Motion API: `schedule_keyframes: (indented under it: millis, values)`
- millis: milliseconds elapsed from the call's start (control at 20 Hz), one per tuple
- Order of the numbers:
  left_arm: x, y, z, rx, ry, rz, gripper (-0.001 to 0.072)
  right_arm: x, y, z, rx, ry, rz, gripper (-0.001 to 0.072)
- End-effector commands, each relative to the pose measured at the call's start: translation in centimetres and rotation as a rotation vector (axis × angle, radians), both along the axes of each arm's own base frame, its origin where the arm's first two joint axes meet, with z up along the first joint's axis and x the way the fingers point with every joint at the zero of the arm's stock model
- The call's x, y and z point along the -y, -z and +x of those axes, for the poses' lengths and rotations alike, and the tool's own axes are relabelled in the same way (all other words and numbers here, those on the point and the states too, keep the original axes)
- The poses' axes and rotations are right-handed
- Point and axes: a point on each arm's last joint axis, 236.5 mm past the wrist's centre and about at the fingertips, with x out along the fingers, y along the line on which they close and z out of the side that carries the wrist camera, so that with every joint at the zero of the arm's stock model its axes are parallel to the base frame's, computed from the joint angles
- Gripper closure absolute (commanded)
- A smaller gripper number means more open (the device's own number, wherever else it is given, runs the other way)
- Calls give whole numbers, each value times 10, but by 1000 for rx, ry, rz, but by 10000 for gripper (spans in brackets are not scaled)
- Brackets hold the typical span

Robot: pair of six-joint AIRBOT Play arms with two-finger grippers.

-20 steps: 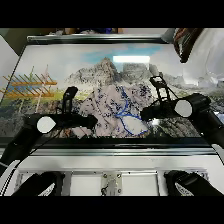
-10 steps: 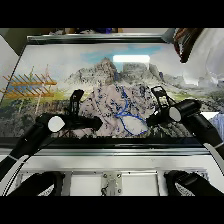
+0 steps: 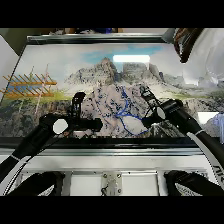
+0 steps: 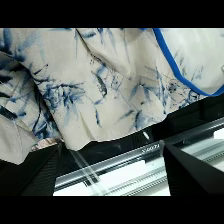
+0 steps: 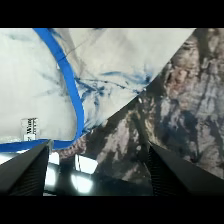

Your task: Fold the clothes and pants, and hang the long-sleeved shirts on hangers.

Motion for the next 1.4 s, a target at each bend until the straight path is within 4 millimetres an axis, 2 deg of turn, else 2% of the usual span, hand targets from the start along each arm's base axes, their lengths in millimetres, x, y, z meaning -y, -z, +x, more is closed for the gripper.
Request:
schedule_keyframes:
  millis: [0, 200, 300, 350, 650, 950, 1000, 1100, 1150, 1200, 1350]
  values:
    - [-2, 0, 0, -6, -17, 5, 39, 0, 28, -4, -71, -14, -32, 68]
    - [-2, 0, 0, -7, -18, 5, 39, -3, 44, 3, -67, 8, -28, 72]
    - [-2, 0, 0, -7, -18, 4, 39, -6, 44, 13, -27, 8, -15, 234]
    - [-2, 0, 0, -7, -18, 5, 39, -8, 44, 17, -8, 5, -5, 251]
    - [-2, 0, 0, -7, -18, 4, 39, -5, 44, 21, 6, -21, -26, 251]
    - [-2, 0, -1, -7, -18, 5, 39, -2, 54, 18, -22, -23, -43, 252]
    - [-2, 0, -1, -7, -18, 5, 39, -2, 54, 18, -22, -23, -43, 279]
    - [-2, 0, -1, -8, -18, 5, 39, -2, 54, 18, -22, -22, -43, 565]
    - [-2, 0, -1, -8, -18, 5, 39, -2, 54, 18, -22, -22, -43, 602]
    - [-2, 0, -1, -8, -18, 5, 39, -2, 53, 19, -20, -23, -42, 685]
    - [-2, 0, 0, -11, -26, 2, 39, -2, 34, 21, 10, -16, -33, 698]
